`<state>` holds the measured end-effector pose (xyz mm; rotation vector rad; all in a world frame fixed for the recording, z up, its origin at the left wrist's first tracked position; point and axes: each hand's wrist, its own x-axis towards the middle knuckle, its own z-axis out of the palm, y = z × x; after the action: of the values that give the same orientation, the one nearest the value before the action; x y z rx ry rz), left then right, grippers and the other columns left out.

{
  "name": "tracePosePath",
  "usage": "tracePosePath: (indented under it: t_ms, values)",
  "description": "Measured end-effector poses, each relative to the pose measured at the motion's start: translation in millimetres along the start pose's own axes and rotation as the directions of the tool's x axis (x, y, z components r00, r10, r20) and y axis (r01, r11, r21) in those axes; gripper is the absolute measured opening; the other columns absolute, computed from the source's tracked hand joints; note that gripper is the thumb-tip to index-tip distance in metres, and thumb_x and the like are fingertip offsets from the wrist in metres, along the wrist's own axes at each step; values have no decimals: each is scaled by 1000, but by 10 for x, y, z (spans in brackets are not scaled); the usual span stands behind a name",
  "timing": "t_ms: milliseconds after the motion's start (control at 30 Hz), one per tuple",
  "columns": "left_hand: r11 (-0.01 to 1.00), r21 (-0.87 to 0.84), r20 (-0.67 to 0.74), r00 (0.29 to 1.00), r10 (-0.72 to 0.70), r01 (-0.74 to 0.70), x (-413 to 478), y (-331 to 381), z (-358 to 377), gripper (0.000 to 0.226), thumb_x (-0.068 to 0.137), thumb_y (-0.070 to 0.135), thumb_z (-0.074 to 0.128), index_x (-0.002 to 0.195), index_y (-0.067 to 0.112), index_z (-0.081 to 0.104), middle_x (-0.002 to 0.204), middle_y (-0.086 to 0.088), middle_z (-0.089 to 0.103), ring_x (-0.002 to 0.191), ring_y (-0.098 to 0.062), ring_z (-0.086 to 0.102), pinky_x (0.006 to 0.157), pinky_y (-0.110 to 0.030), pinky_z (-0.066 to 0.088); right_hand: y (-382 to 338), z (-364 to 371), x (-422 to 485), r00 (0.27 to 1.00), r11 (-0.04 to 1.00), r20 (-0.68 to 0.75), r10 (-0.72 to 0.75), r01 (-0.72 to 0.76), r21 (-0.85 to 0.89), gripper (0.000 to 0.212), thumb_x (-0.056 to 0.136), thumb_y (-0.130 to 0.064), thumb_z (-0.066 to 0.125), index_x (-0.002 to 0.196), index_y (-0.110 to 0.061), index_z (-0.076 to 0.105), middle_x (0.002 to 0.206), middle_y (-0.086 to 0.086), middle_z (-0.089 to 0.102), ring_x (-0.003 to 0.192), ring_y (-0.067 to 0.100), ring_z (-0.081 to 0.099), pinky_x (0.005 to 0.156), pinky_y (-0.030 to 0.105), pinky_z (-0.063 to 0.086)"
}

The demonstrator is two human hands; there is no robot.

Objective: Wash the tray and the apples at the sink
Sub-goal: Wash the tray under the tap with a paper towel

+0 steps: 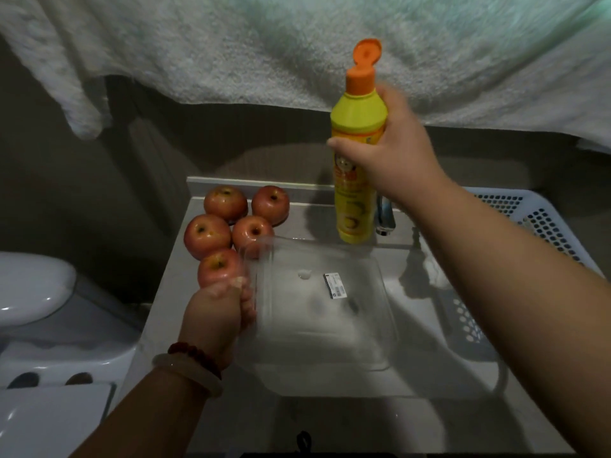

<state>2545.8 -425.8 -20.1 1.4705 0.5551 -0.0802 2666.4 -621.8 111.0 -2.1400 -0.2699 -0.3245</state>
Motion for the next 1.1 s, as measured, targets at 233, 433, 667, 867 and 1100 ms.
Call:
tracePosePath:
  t_ms: [233,433,667,867,1100]
  values:
    - [687,643,171,938,301,-337,38,-56,-127,31,90,9,59,67,27,48,67,11,49,65,-6,47,64,-12,33,475,542,262,992,988,-6,123,-121,95,58,75,-20,82,123,-13,50,108,0,59,101,16,58,90,32,49]
    - [881,443,3,983,183,-165,72,-61,-77,31,100,10,43,74,4,59,65,-6,55,56,-6,54,50,-10,41,737,791,339,986,983,-5,164,-163,81,57,76,-20,81,123,-12,49,118,9,59,106,21,56,86,29,45]
    - [989,145,-69,997,20,-10,33,4,50,29,99,12,45,80,-5,57,63,-11,51,57,-18,48,43,-18,44,722,836,395,976,976,13,216,-217,15,73,76,-26,81,135,-9,42,126,5,54,115,20,52,83,20,37]
    - [970,229,-47,994,98,-85,54,-44,24,31,100,10,43,77,-6,55,62,-10,49,46,-2,51,44,-10,40,509,687,-732,987,986,115,110,-94,-136,73,92,-52,50,152,-24,20,158,-4,22,143,7,18,113,23,16]
    - [954,284,5,996,93,-90,57,-66,193,24,100,14,46,85,1,61,68,-6,57,56,-6,54,48,-13,43,417,897,-1569,751,947,657,62,164,-277,82,76,-74,2,141,-31,-22,148,-13,-31,136,2,-35,116,28,-19]
